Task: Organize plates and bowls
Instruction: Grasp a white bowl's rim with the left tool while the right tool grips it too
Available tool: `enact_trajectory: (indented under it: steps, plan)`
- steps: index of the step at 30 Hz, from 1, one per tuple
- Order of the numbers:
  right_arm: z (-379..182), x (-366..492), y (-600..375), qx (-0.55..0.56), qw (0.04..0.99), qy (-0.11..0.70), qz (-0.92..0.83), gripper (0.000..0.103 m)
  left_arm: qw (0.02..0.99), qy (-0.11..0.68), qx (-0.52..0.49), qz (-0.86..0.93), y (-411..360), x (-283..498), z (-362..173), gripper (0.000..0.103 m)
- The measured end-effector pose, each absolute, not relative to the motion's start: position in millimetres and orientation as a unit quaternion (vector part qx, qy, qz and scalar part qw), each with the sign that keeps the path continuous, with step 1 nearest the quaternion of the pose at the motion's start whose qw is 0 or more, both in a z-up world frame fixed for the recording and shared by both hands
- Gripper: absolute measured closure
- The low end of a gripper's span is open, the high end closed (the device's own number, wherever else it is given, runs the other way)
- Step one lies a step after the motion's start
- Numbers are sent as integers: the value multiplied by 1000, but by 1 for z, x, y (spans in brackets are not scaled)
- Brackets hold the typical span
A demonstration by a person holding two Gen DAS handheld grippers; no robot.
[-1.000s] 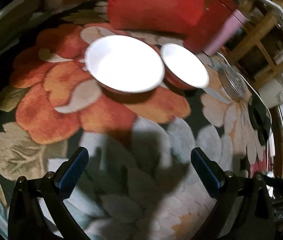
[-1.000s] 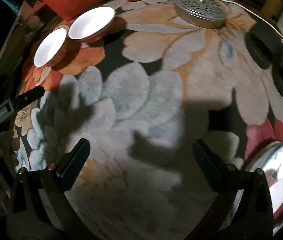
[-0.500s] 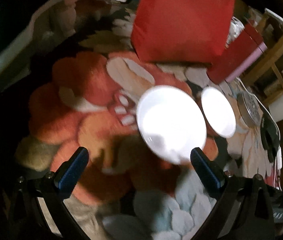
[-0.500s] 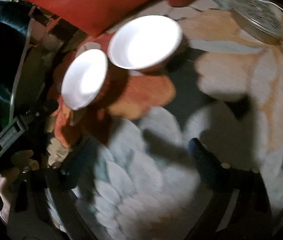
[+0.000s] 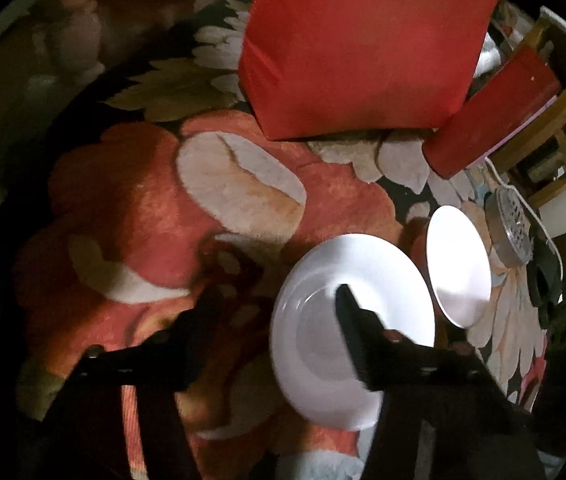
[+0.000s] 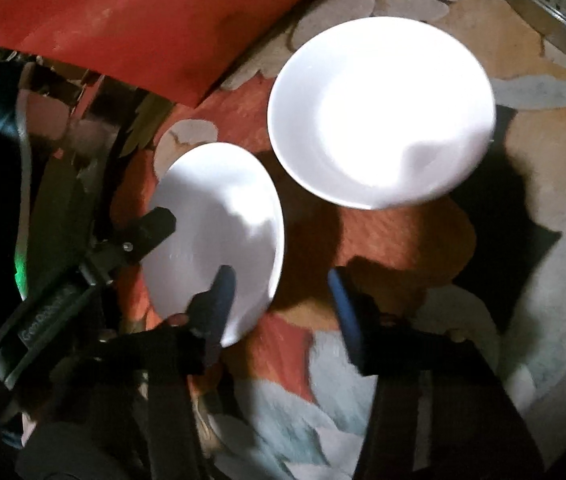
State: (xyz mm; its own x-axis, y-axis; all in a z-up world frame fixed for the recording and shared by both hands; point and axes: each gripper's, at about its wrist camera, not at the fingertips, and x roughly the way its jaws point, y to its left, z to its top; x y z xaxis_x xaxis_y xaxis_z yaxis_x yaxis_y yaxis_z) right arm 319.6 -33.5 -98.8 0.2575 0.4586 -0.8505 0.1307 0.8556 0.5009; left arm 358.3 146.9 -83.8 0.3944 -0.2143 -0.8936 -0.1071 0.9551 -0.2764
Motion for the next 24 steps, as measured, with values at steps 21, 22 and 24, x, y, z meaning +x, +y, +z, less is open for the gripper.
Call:
enact_trajectory:
  steps: [21,22,24]
  plan:
    - [-77,284,-37,174,748,623,147,89,797,588,-111,-84,120,291,-81,89]
    - [-71,277,-42,169,746,627,148,89,796,589,-108,-87,116,283,-76,89]
    - [-64,268,-49,164,742,633,149,89,795,590,-105,-93,106,271,-65,89]
